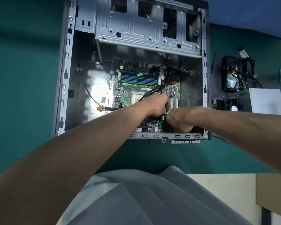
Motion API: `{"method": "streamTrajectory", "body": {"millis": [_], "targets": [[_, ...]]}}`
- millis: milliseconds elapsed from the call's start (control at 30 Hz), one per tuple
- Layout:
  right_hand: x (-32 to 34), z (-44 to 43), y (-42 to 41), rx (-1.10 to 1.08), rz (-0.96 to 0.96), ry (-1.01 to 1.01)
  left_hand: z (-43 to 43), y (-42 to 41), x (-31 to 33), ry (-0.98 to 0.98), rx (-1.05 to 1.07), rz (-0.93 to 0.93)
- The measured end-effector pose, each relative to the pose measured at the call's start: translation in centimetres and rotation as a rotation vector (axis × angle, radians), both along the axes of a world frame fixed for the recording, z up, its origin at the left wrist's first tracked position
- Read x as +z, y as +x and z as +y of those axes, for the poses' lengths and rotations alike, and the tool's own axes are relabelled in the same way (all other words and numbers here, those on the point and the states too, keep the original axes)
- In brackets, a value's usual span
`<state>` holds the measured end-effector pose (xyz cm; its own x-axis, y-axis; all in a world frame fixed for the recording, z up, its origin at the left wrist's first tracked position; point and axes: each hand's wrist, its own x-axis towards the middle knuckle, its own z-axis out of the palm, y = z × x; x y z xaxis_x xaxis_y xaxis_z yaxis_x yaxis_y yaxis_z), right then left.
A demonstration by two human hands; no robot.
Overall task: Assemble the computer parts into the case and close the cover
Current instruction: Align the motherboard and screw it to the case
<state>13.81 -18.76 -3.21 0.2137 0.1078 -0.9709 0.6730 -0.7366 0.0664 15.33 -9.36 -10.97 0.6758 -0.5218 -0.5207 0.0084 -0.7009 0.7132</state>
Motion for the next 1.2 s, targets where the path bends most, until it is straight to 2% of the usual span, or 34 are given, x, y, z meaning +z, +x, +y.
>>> {"method": "streamTrajectory", "body": {"millis": [267,400,567,667,800,867,933,1033,1200], "targets": [[0.6,0.0,-0.3,-0.014,-0.065,0.089,0.0,-0.3,0.2,-0.003,-0.002,-0.001],[3.0,0.7,-0.5,0.013,-0.103,0.141,0.2,-0.7,0.6,0.011,-0.009,0.014],[9.0,-0.9,0.7,-0.113,-0.387,0.377,0.4,-1.0,1.9,0.022,-0.030,0.092],[10.9,-4.1,1.1,-0.391,-0.543,0.646,-0.1,-1.0,2.9,0.063,-0.014,0.168],[8.0,-8.6,-0.1,-1.036,-0.883,1.021,-0.9,-2.6,4.5,0.119,-0.033,0.199],[4.8,-10.2,-0.8,-1.362,-0.956,1.062,-0.6,-3.3,5.4,0.164,-0.110,0.198],[1.3,-11.6,-1.1,-1.538,-0.961,0.988,-0.1,-3.5,6.4,0.183,-0.121,0.166],[-2.8,-12.2,-1.8,-1.487,-0.829,0.795,0.8,-4.6,7.8,0.246,-0.054,-0.018],[-6.2,-11.8,-3.8,-0.971,-0.675,0.526,0.4,-6.3,8.8,0.317,0.103,-0.398]]}}
